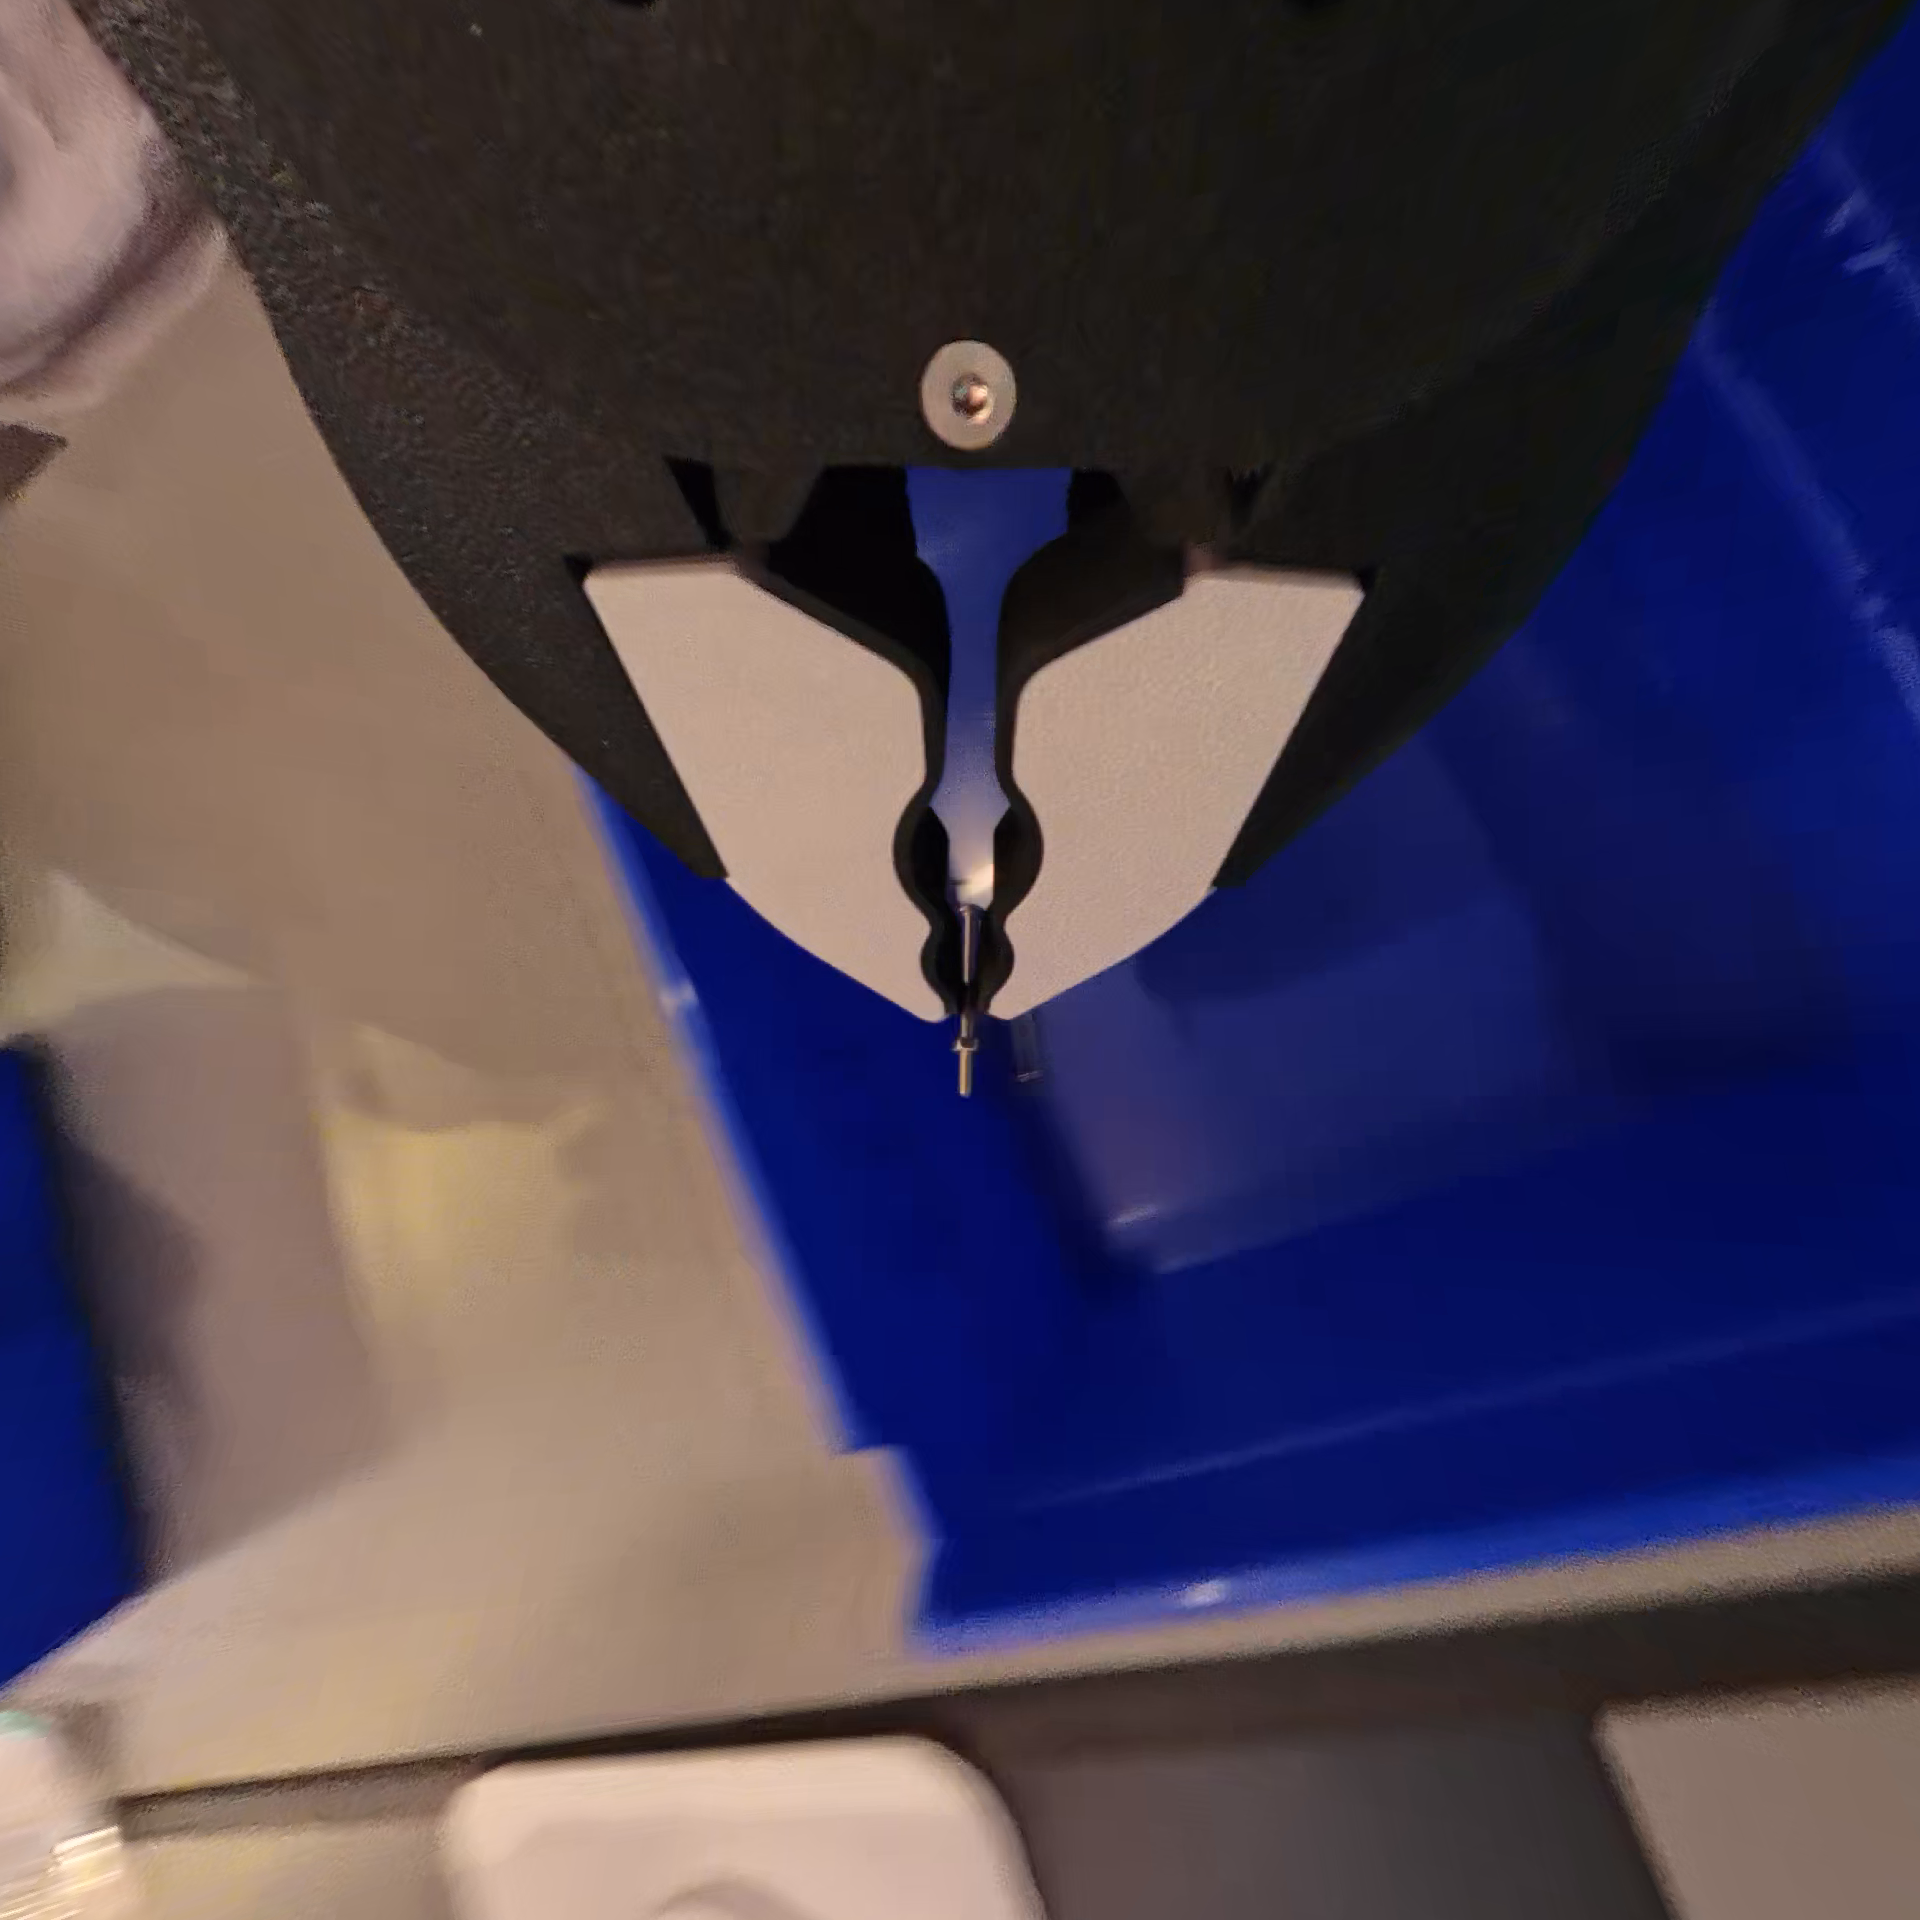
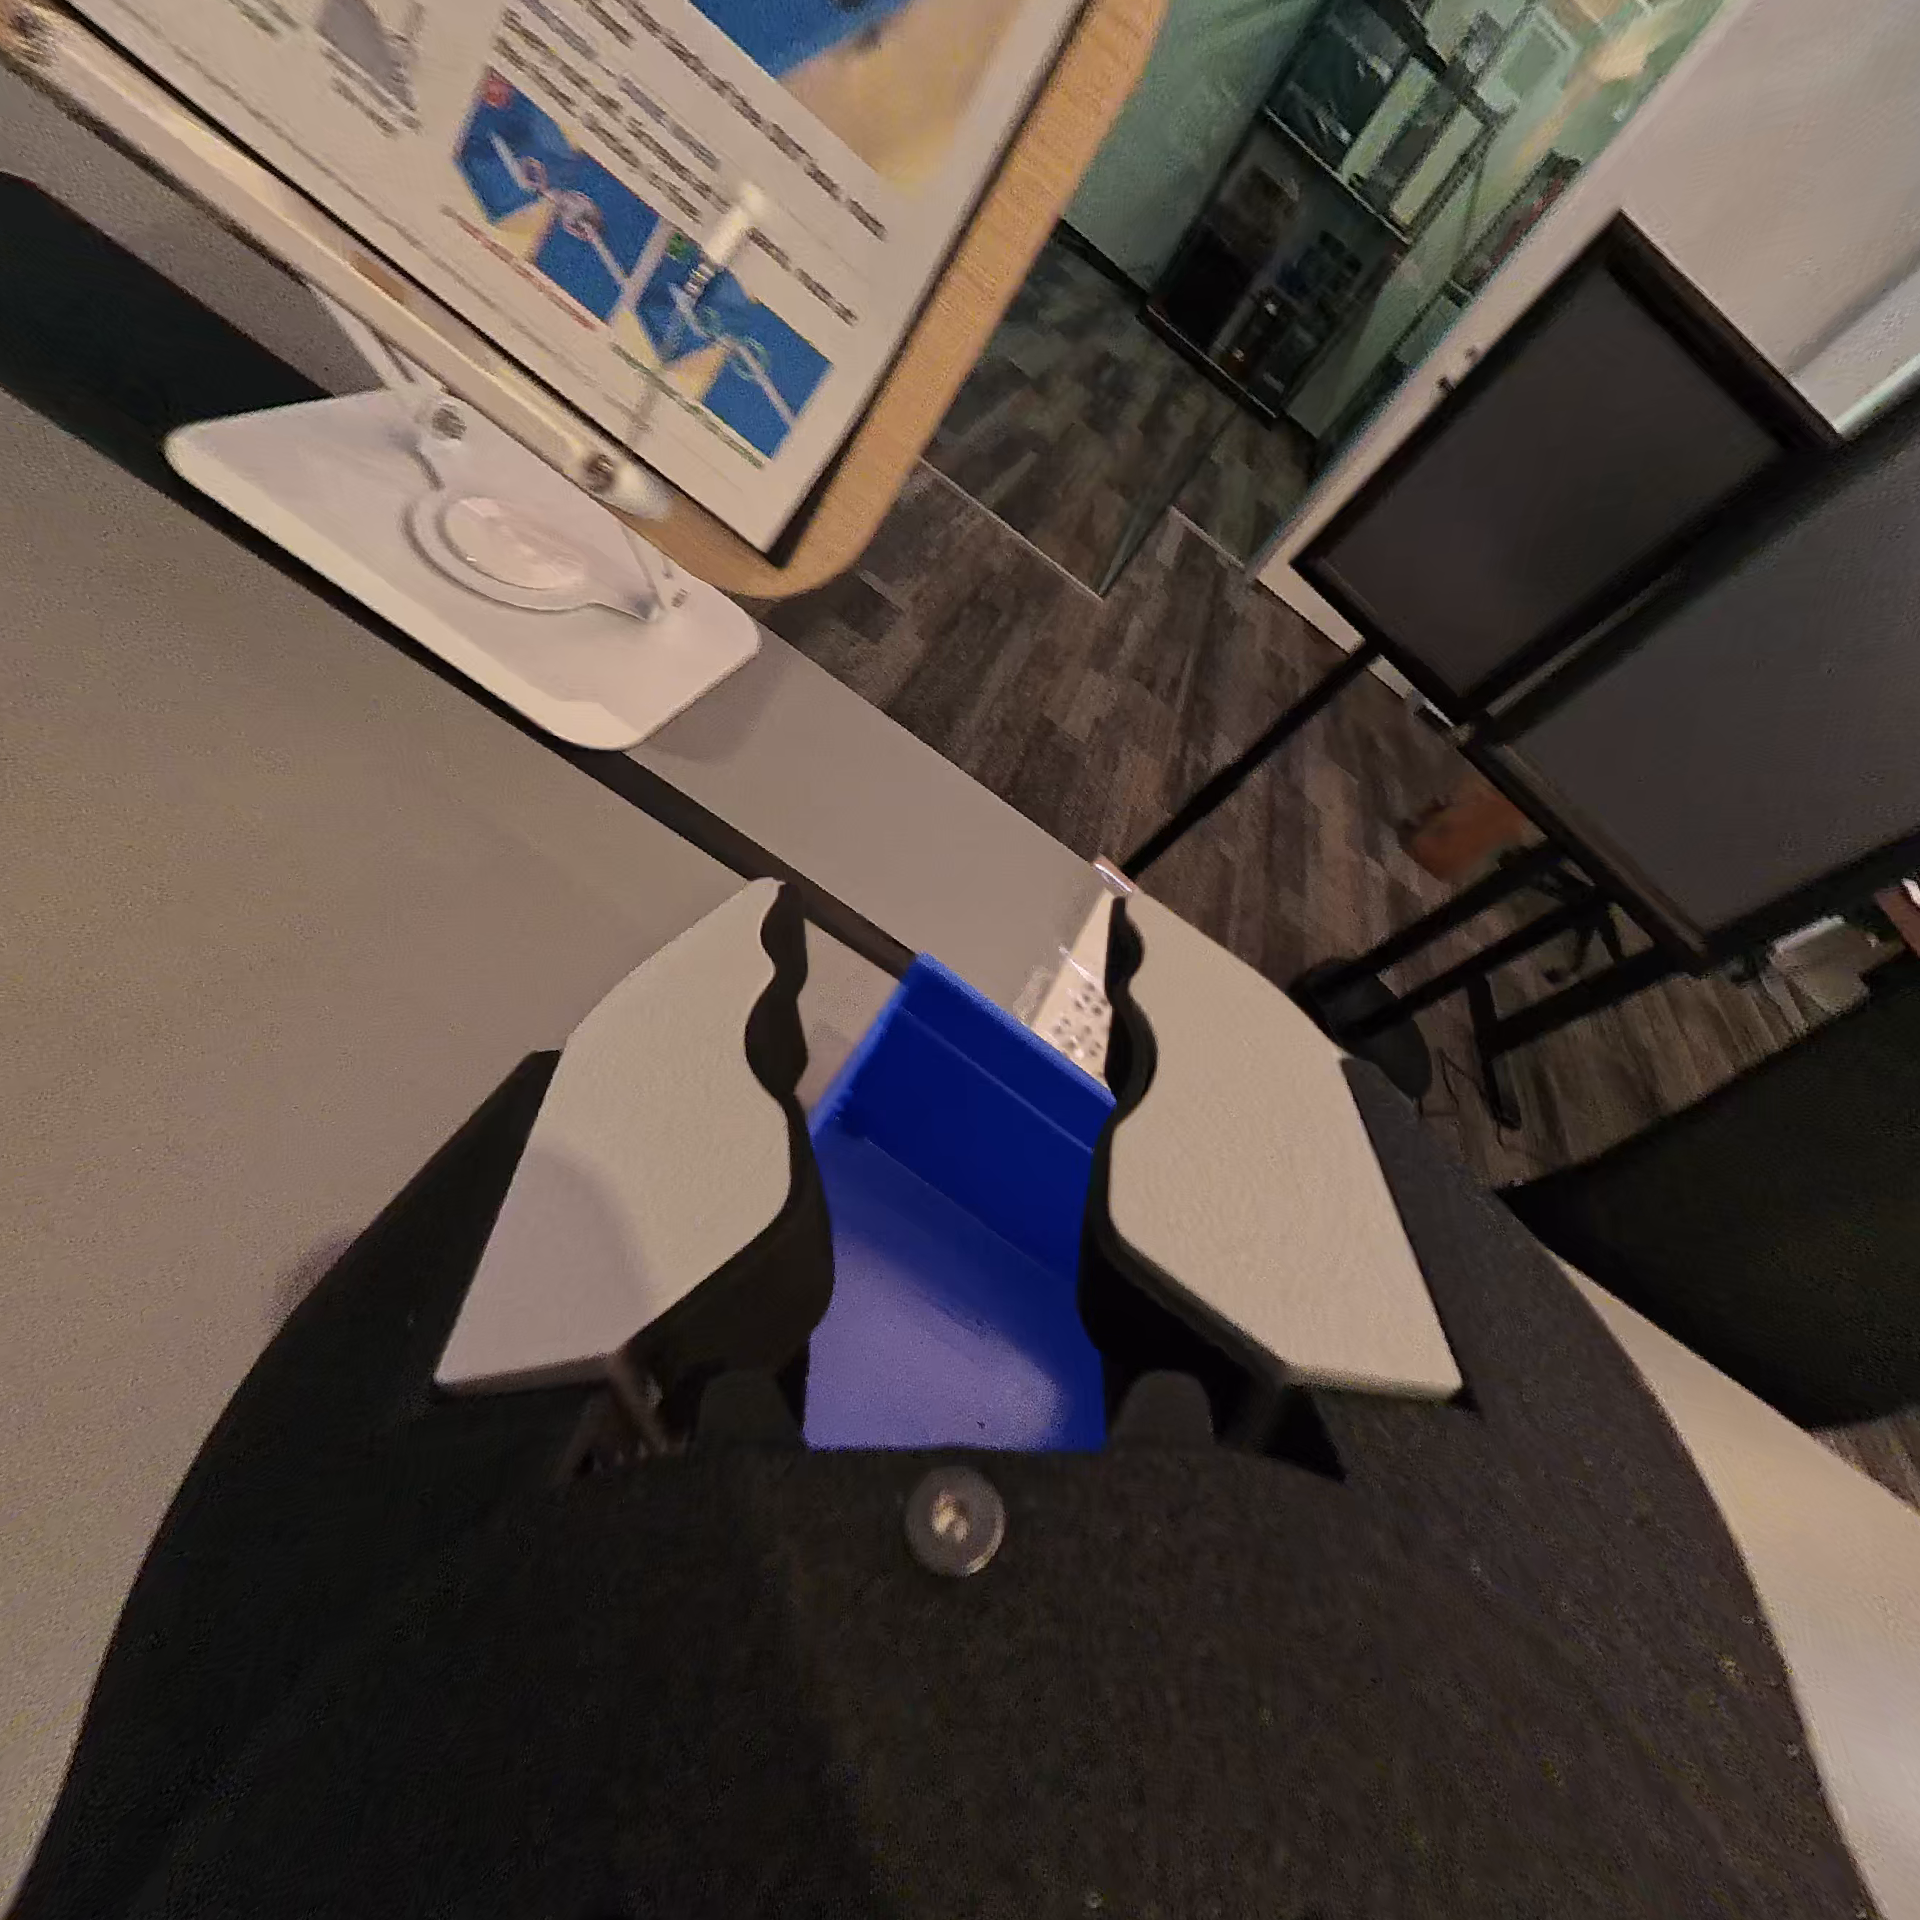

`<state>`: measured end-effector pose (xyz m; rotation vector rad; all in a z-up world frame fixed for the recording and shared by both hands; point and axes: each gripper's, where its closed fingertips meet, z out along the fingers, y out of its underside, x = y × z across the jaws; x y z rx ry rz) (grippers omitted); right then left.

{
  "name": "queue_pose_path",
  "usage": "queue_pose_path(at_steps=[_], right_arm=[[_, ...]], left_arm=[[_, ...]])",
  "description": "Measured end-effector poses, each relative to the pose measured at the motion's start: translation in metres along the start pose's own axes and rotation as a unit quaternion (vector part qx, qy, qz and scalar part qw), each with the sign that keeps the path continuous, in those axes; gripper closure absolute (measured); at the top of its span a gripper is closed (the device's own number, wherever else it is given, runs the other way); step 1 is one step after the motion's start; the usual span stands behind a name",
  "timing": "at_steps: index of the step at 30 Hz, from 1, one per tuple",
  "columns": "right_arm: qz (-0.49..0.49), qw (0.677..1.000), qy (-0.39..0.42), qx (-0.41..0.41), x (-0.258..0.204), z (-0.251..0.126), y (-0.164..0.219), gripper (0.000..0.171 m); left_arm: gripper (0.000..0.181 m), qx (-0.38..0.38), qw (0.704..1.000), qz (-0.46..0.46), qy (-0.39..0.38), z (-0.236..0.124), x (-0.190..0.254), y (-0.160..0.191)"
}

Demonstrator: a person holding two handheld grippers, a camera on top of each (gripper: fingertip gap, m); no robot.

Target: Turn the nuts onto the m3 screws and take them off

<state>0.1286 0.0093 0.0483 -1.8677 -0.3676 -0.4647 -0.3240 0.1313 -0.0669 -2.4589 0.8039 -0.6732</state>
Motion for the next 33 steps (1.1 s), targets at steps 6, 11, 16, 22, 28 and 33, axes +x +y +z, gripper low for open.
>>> queue_pose_path(at_steps=[6,11,16,22,28,33], right_arm=[[0.010,0.977,-0.184,0.108,-0.109,-0.021,-0.069,0.116],[0.110,0.824,-0.496,0.253,-0.217,-0.101,-0.131,0.140],[0.134,0.780,-0.549,0.268,-0.231,-0.117,-0.136,0.140],[0.183,0.767,-0.548,0.279,-0.227,-0.113,-0.141,0.150],[0.217,0.739,-0.579,0.268,-0.231,-0.112,-0.140,0.153],[0.215,0.736,-0.587,0.259,-0.238,-0.110,-0.136,0.155]], left_arm=[[0.179,0.097,0.973,0.144,0.151,-0.051,0.137,-0.014],[0.179,0.125,0.933,0.233,0.245,-0.059,0.232,-0.007],[0.179,0.169,0.906,0.269,0.279,-0.061,0.275,-0.011],[0.179,0.195,0.884,0.282,0.318,-0.059,0.287,-0.007],[0.179,0.193,0.885,0.285,0.313,-0.059,0.289,-0.005],[0.179,0.187,0.885,0.286,0.316,-0.057,0.289,-0.004]])
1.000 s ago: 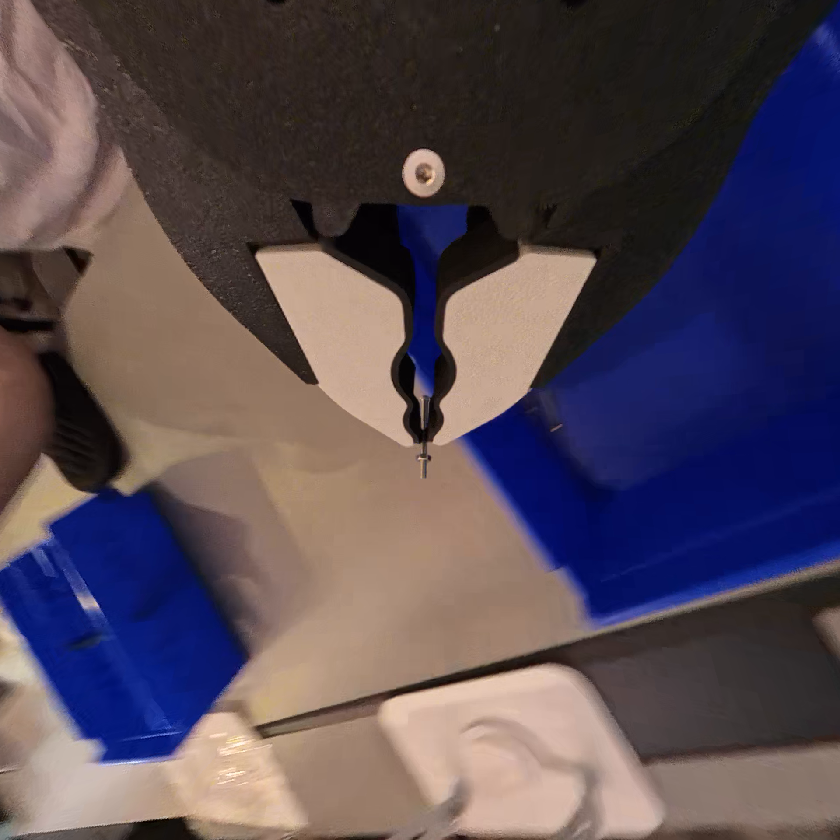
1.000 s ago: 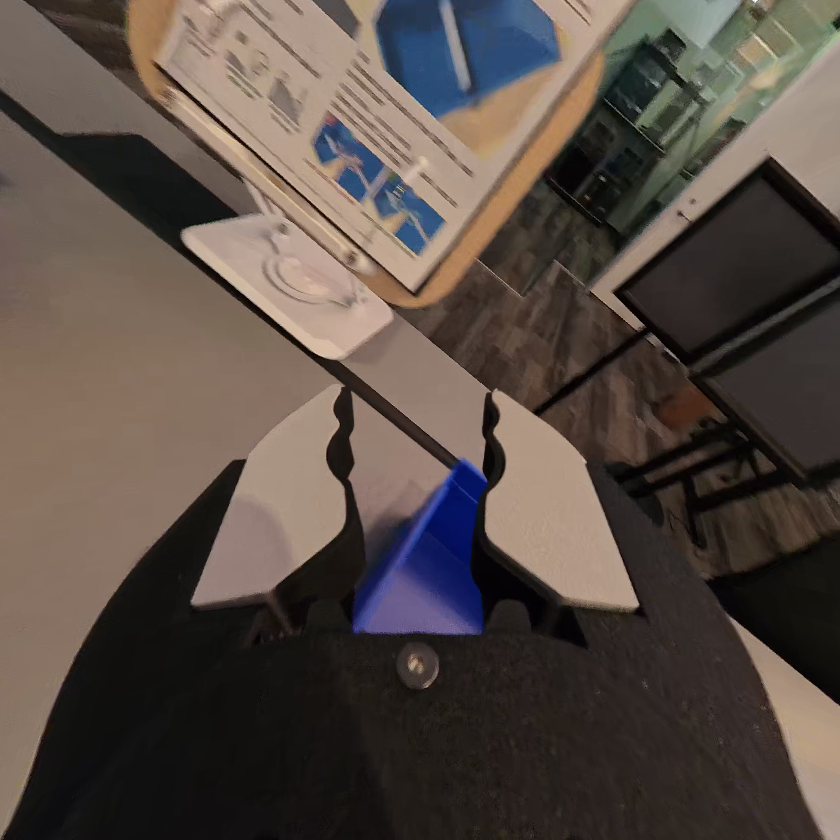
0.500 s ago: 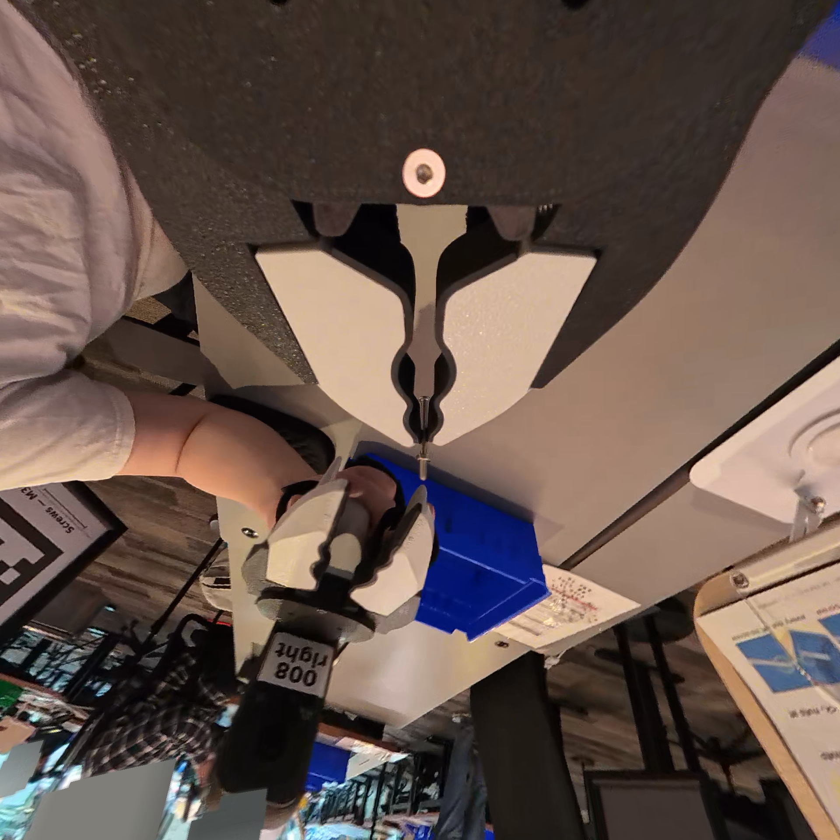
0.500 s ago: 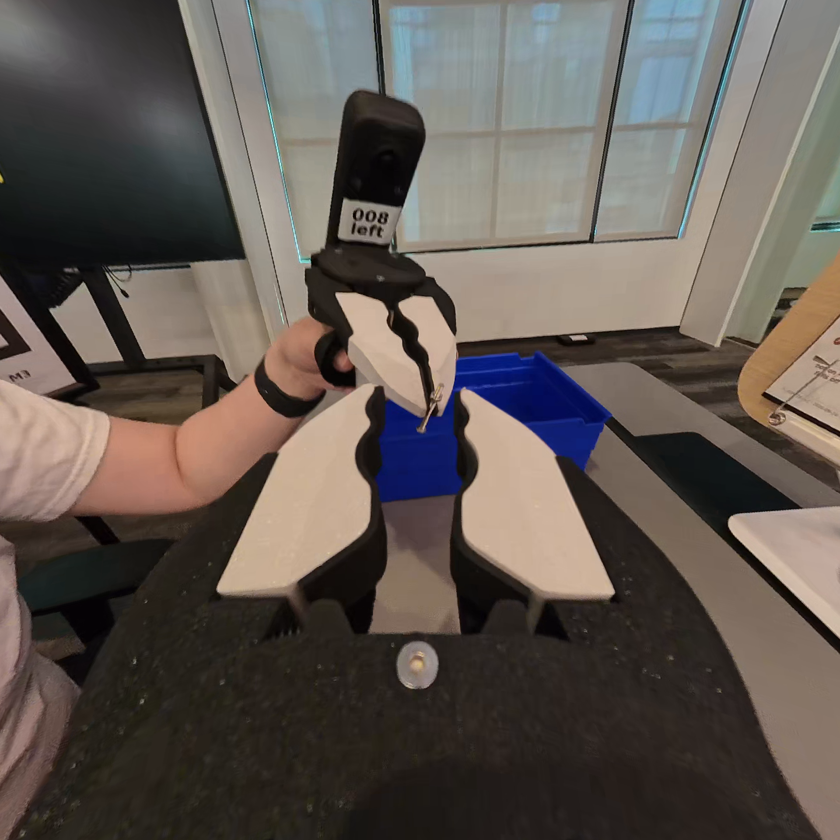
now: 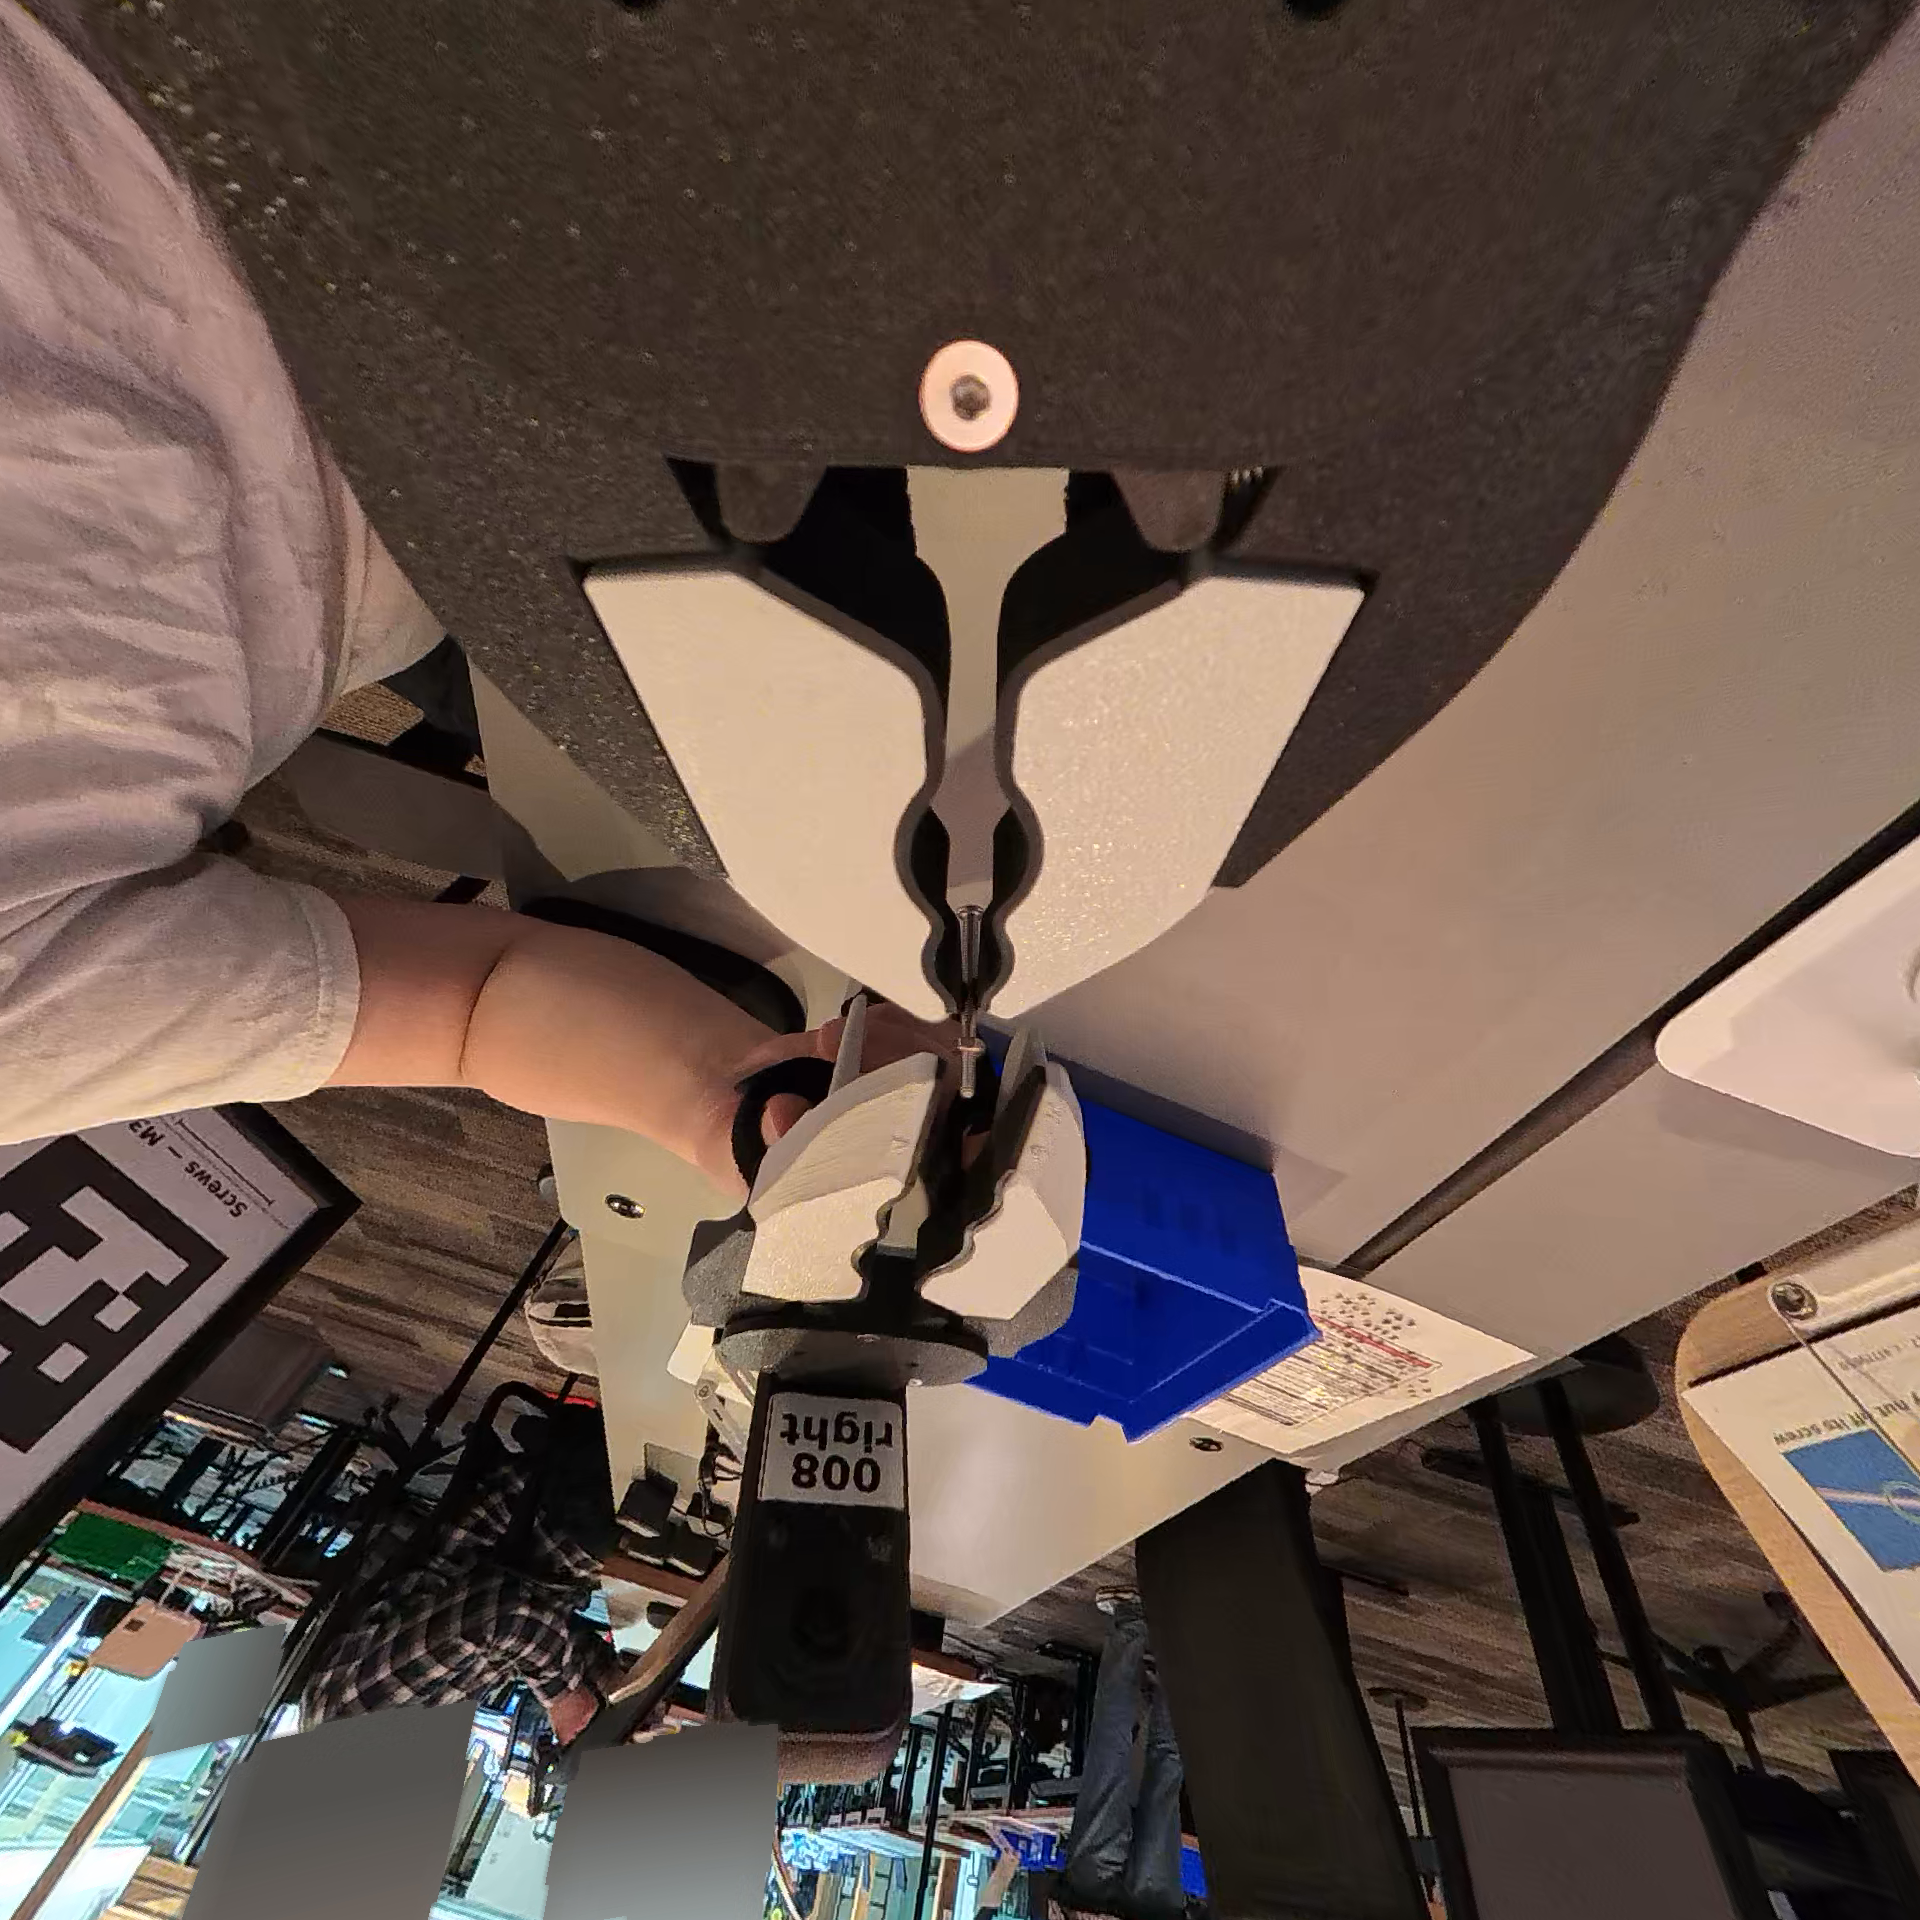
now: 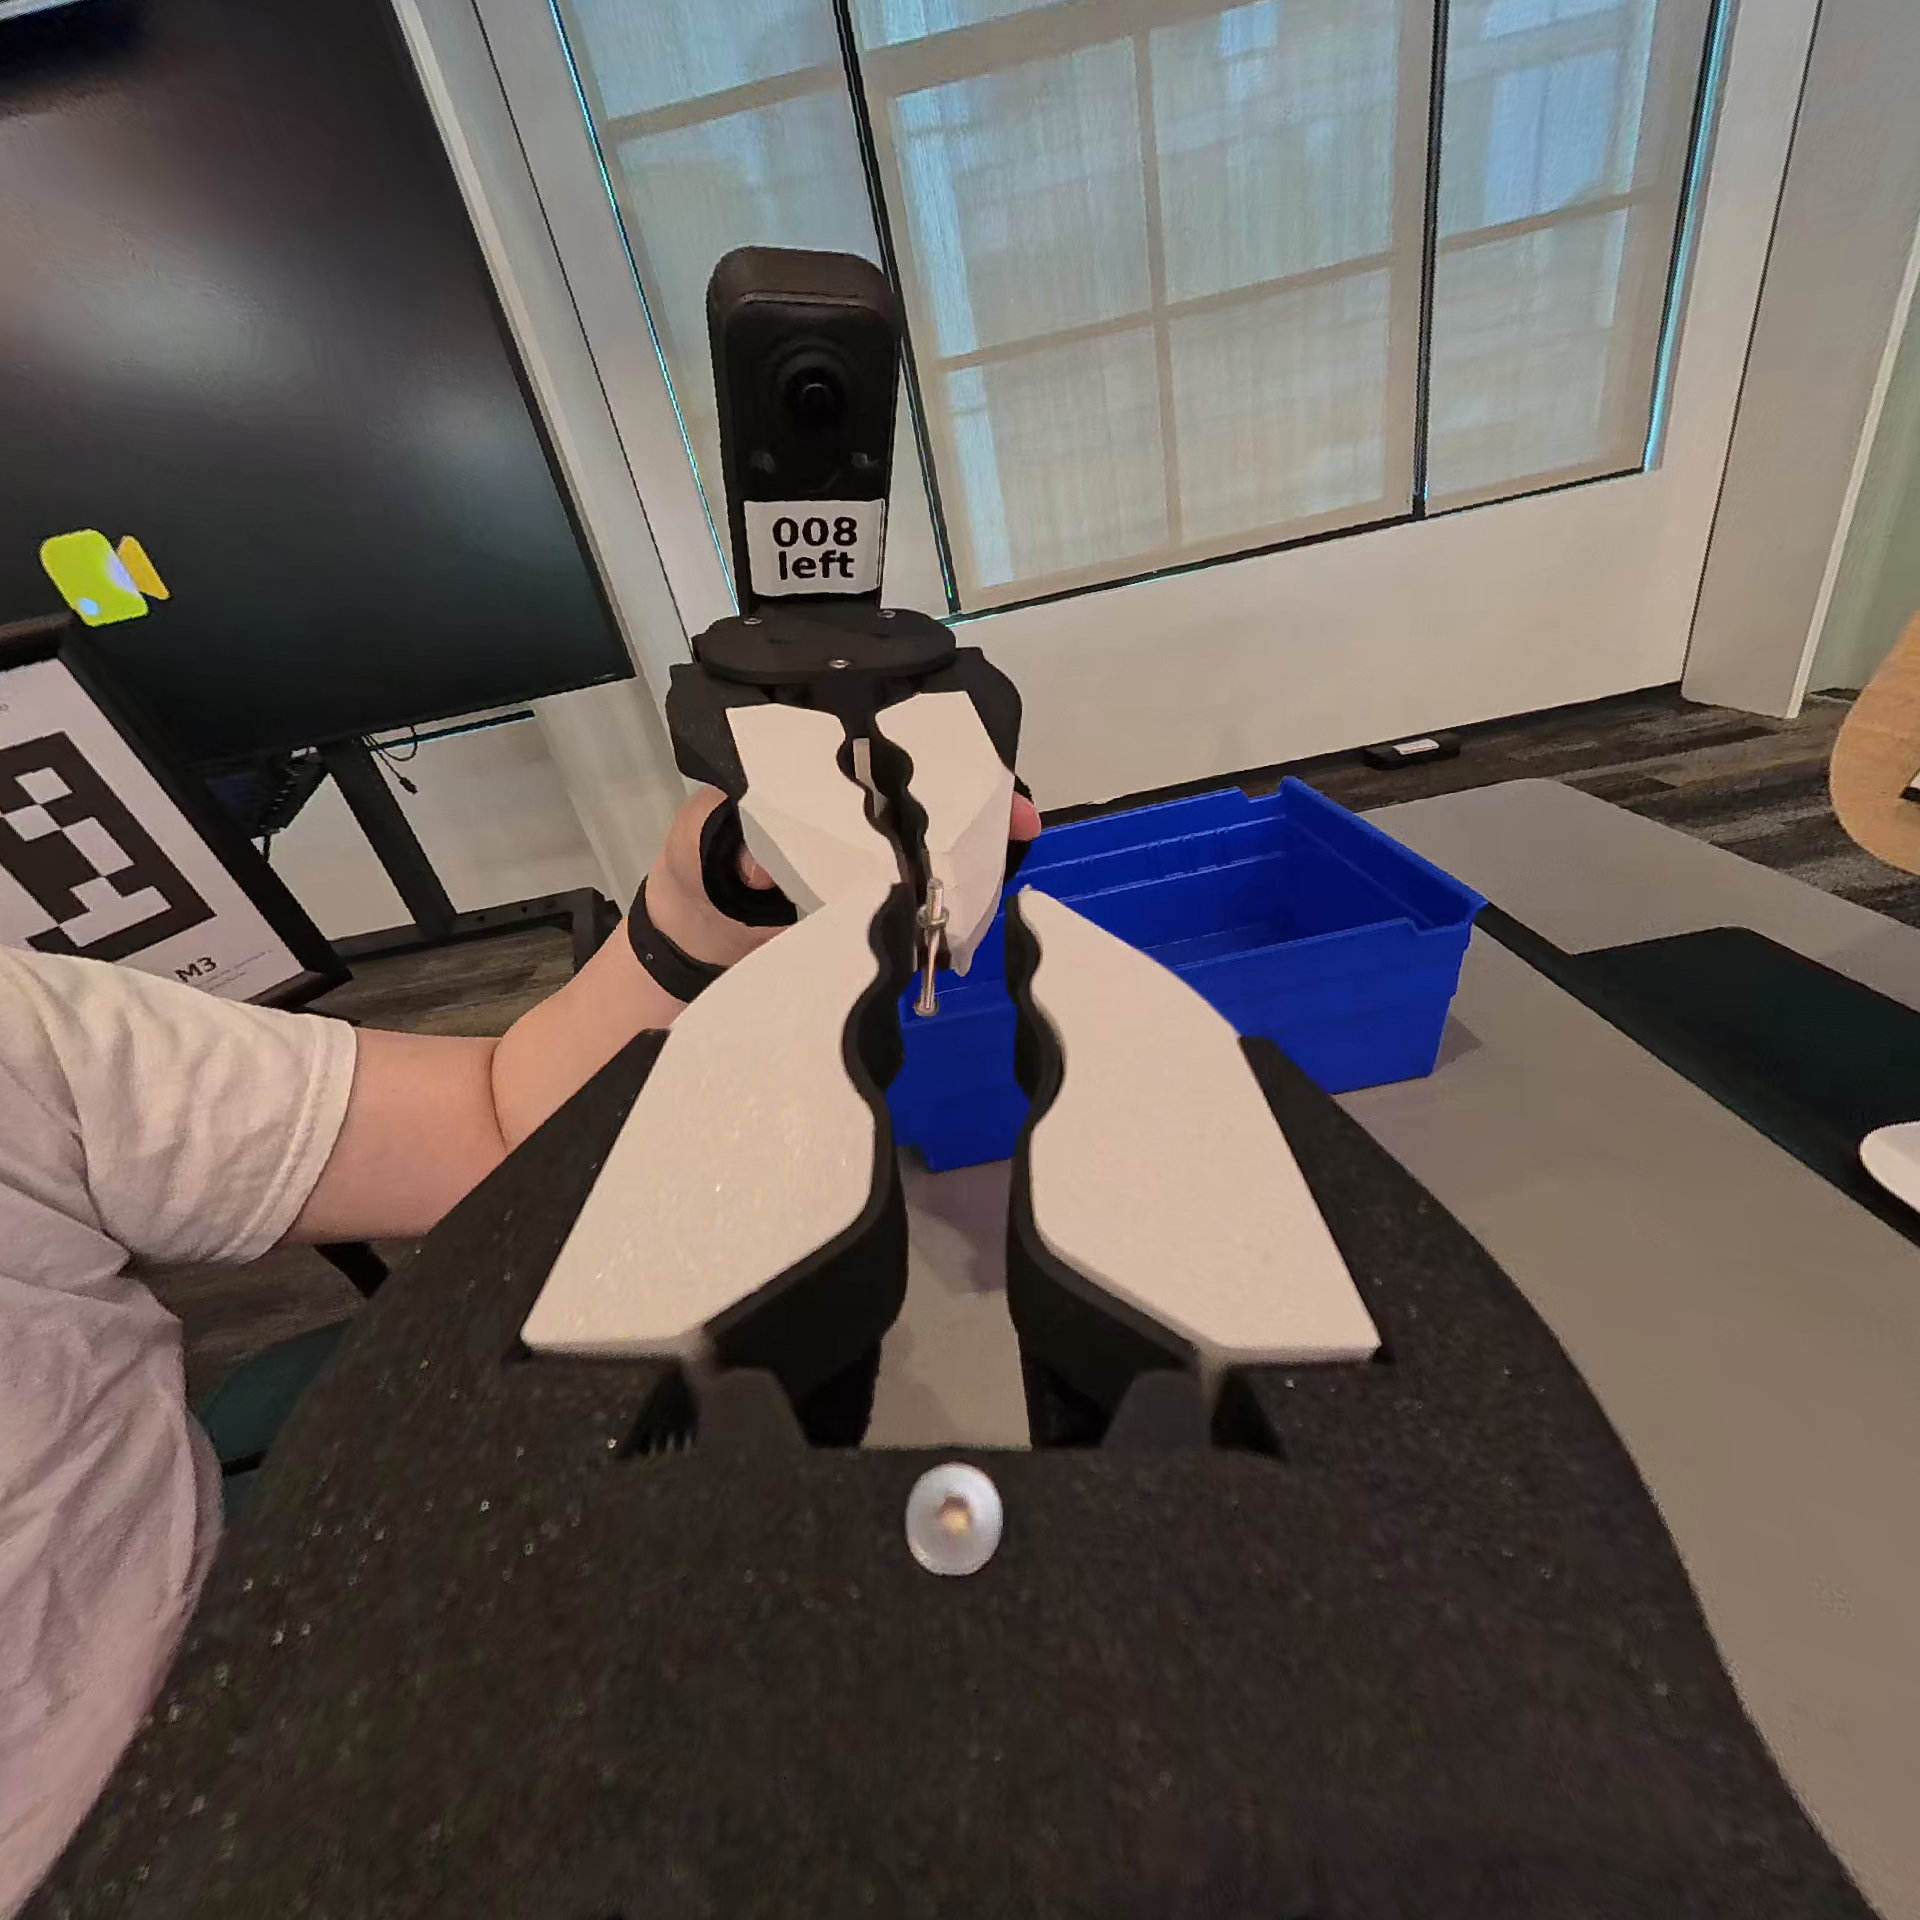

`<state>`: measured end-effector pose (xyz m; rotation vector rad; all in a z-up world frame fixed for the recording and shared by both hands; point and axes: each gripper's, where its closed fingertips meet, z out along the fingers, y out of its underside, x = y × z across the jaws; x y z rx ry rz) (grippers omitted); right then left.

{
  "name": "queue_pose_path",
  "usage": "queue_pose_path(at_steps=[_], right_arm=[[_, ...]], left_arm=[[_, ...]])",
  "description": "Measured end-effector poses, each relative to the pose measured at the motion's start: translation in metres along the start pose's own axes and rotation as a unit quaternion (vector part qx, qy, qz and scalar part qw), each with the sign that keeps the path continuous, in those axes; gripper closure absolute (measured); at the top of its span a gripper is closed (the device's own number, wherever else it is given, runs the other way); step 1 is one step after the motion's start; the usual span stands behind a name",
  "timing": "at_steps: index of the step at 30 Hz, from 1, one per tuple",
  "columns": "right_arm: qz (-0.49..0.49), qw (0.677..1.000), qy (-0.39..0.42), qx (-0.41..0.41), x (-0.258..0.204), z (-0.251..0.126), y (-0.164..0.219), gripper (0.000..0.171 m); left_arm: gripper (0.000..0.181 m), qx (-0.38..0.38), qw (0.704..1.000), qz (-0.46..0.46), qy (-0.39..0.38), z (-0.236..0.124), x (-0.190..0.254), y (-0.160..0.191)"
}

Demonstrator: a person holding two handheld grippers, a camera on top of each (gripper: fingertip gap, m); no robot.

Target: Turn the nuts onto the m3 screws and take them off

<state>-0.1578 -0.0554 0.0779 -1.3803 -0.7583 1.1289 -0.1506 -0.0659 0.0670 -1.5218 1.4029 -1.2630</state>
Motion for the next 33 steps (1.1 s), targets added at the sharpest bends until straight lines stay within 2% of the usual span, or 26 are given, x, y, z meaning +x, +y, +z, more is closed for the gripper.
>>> queue_pose_path(at_steps=[3,13,14,16,17,20,27,33], right_arm=[[0.007,1.000,-0.007,0.000,0.000,0.000,0.002,0.166],[0.032,0.999,-0.031,0.002,-0.003,0.001,0.002,0.167],[0.031,0.999,-0.030,0.004,-0.003,0.000,0.001,0.167],[0.033,0.999,-0.032,0.008,-0.004,-0.002,-0.001,0.168],[0.035,0.999,-0.033,0.007,-0.004,-0.003,-0.003,0.168],[0.028,0.999,-0.029,0.000,-0.004,-0.006,-0.004,0.168],[-0.004,1.000,-0.015,-0.002,-0.003,-0.013,-0.011,0.168],[-0.026,1.000,0.006,0.011,0.000,-0.026,-0.026,0.168]], left_arm=[[0.179,-0.001,1.000,-0.001,-0.007,0.001,-0.003,0.001],[0.179,0.003,1.000,-0.004,-0.005,0.002,0.000,0.000],[0.175,0.005,1.000,-0.004,-0.007,0.002,0.000,0.000],[0.150,-0.007,1.000,-0.002,-0.020,0.002,-0.005,0.004],[0.145,-0.013,1.000,0.001,-0.025,0.003,-0.007,0.006],[0.145,-0.010,1.000,-0.001,-0.025,0.006,-0.009,0.007],[0.148,0.005,0.999,-0.037,0.028,0.014,0.002,-0.002],[0.148,-0.050,0.998,-0.004,-0.026,0.011,-0.016,-0.008]])
